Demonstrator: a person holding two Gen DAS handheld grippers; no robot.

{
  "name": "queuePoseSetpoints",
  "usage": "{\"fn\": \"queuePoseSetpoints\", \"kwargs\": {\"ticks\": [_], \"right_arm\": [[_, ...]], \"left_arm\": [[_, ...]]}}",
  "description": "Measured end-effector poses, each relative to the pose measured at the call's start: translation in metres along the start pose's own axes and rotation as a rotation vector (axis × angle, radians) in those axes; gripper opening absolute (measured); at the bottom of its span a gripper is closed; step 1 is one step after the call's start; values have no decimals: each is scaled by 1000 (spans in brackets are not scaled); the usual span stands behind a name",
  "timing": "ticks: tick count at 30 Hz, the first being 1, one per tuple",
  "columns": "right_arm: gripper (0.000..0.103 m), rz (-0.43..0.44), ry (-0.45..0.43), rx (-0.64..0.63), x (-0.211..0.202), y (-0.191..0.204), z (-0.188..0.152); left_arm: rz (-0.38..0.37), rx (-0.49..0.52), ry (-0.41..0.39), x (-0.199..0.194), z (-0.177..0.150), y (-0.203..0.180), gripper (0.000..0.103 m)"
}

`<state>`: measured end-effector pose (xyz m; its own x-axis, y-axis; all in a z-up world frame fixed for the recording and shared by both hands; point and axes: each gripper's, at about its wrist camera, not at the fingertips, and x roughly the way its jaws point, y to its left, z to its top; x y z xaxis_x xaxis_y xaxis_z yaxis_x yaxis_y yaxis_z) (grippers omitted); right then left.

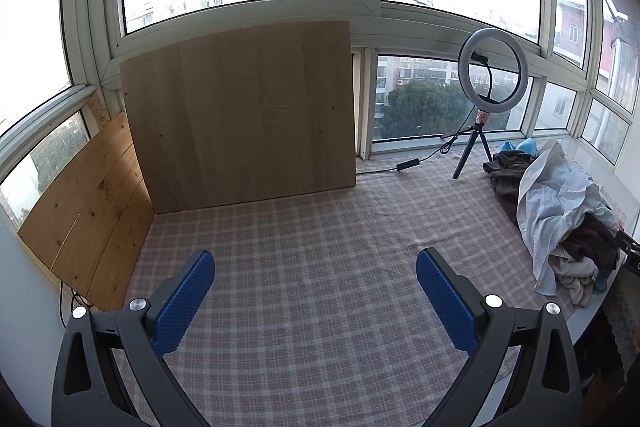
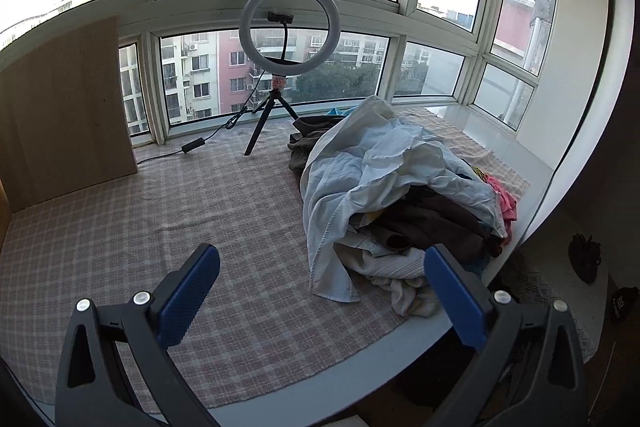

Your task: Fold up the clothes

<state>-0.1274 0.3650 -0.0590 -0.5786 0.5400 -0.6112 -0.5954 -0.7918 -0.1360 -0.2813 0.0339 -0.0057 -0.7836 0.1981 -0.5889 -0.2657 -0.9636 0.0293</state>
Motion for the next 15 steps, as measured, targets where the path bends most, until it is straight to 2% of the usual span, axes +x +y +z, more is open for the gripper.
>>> {"fn": "queuePoseSetpoints", "kwargs": {"ticks": [3, 6, 15], "right_arm": [[103, -39, -5, 23, 18, -27, 17], [103, -64, -17, 42, 40, -51, 33], [103, -23, -26, -3, 128, -106, 78]], "left_arm": [[24, 24, -10, 10, 10, -20, 101], [10, 15, 13, 22, 16, -39, 101], [78, -95, 30, 44, 38, -97, 101]]}}
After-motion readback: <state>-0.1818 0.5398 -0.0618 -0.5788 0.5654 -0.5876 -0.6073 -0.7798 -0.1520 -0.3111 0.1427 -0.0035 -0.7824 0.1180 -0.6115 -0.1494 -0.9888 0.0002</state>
